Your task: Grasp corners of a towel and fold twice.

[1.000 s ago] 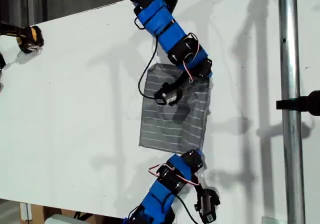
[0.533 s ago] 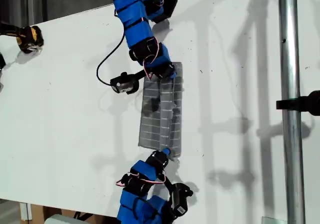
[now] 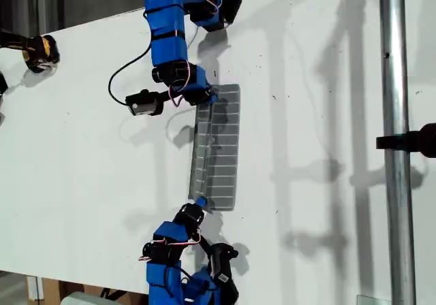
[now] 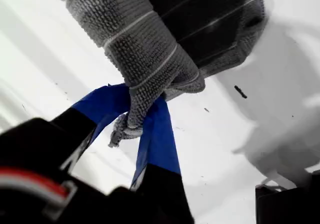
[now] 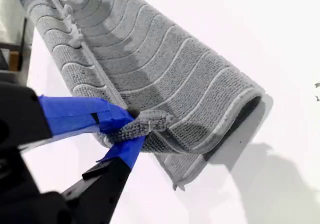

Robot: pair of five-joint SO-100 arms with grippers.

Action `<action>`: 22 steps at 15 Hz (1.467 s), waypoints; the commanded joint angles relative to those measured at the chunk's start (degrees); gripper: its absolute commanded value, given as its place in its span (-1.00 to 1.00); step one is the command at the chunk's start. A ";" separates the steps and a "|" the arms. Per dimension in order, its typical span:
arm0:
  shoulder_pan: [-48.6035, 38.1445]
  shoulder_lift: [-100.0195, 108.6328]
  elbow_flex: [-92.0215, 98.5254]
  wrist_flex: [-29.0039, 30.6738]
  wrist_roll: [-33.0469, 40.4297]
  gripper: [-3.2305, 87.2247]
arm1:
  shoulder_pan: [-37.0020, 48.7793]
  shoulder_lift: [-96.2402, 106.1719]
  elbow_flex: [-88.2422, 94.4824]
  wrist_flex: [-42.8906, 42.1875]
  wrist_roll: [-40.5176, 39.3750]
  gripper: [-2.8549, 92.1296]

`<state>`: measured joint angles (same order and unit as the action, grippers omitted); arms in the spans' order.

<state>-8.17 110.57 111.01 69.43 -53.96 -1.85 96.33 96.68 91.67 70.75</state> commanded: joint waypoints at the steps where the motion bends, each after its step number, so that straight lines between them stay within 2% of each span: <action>1: -4.57 3.43 0.00 0.26 2.81 -0.99 | 5.01 6.33 1.14 1.14 -2.37 -0.94; 6: -12.57 5.45 0.70 -0.88 8.26 -0.99 | 16.26 12.13 2.72 -3.96 -12.83 -0.94; 10: -13.45 5.89 2.64 -1.85 8.88 -0.99 | 17.31 19.07 8.88 -6.94 -15.56 -0.94; 16: -3.08 5.36 10.81 -7.73 -3.34 -0.99 | 5.36 21.27 19.42 -8.88 -6.33 -0.94; 22: 3.25 -9.58 9.23 -11.60 -12.92 -0.86 | 1.58 14.59 27.33 -17.31 0.18 -0.94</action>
<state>-6.42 104.41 122.17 57.83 -65.30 0.44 111.80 123.57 74.79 70.14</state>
